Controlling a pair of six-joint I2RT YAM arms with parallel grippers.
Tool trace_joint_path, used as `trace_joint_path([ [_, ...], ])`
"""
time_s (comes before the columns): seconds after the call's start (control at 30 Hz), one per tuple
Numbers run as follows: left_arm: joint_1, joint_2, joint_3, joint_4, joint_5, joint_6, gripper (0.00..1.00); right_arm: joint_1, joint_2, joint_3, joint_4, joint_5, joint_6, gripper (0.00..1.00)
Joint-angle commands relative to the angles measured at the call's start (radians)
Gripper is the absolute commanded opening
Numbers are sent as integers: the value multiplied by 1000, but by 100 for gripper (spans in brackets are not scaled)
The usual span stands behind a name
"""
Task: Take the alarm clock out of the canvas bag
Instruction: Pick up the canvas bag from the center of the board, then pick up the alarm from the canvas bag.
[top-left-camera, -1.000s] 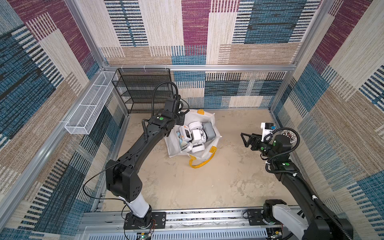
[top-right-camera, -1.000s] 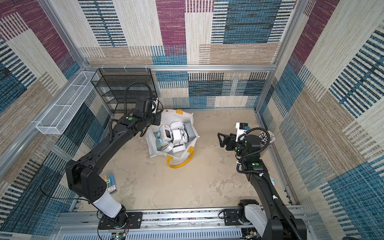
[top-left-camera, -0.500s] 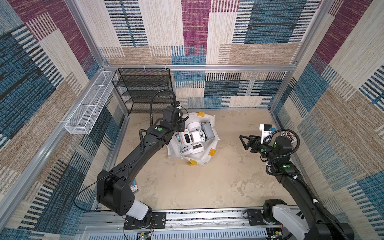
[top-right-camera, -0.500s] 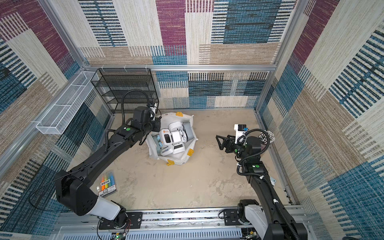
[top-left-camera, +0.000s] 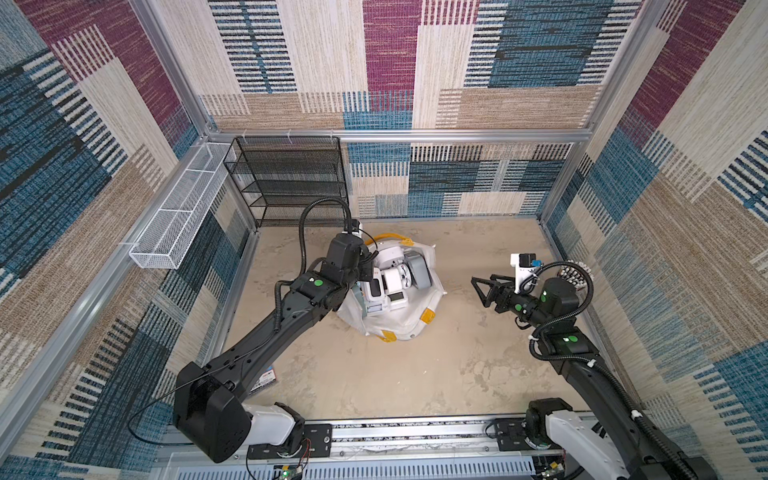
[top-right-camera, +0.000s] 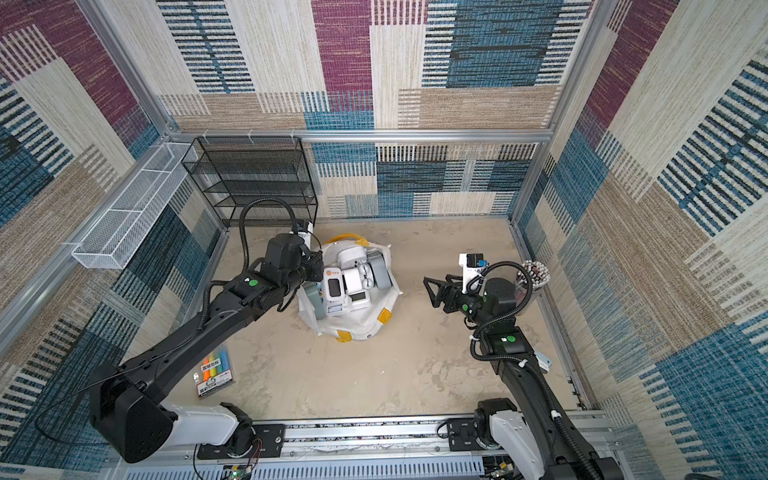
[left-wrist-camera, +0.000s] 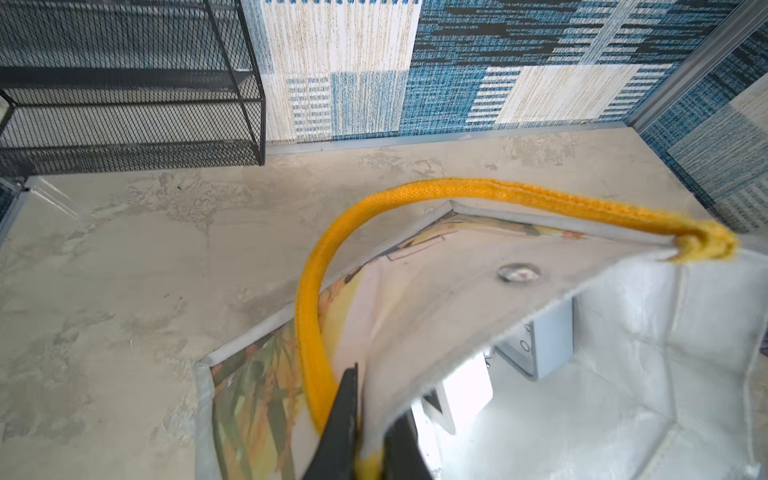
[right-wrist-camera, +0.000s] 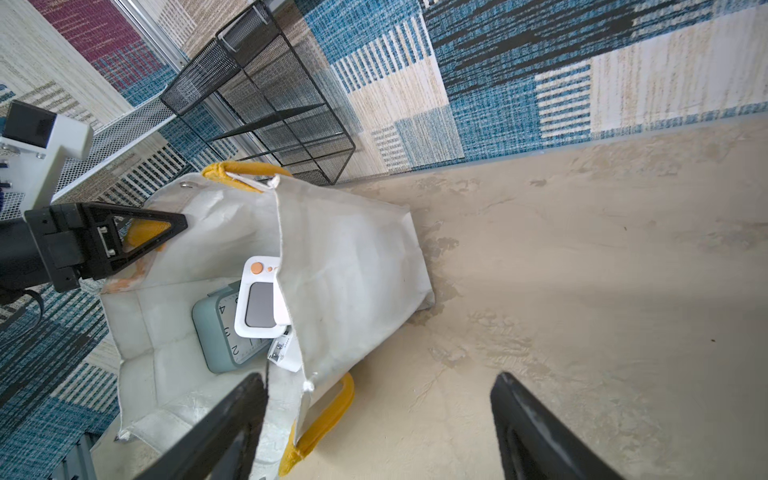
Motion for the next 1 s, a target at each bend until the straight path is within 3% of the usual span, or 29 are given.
trace_joint_path([
  [0.0, -10, -11, -12, 24, -8, -65, 0, 14, -17, -9, 23, 17, 18, 86],
  [0.7, -48, -42, -63, 7, 6, -109, 0, 107, -178, -72, 0, 51, -1, 82],
  [0.97, -49, -40, -61, 5, 0, -118, 0, 248, -116, -55, 38, 138, -3, 81],
])
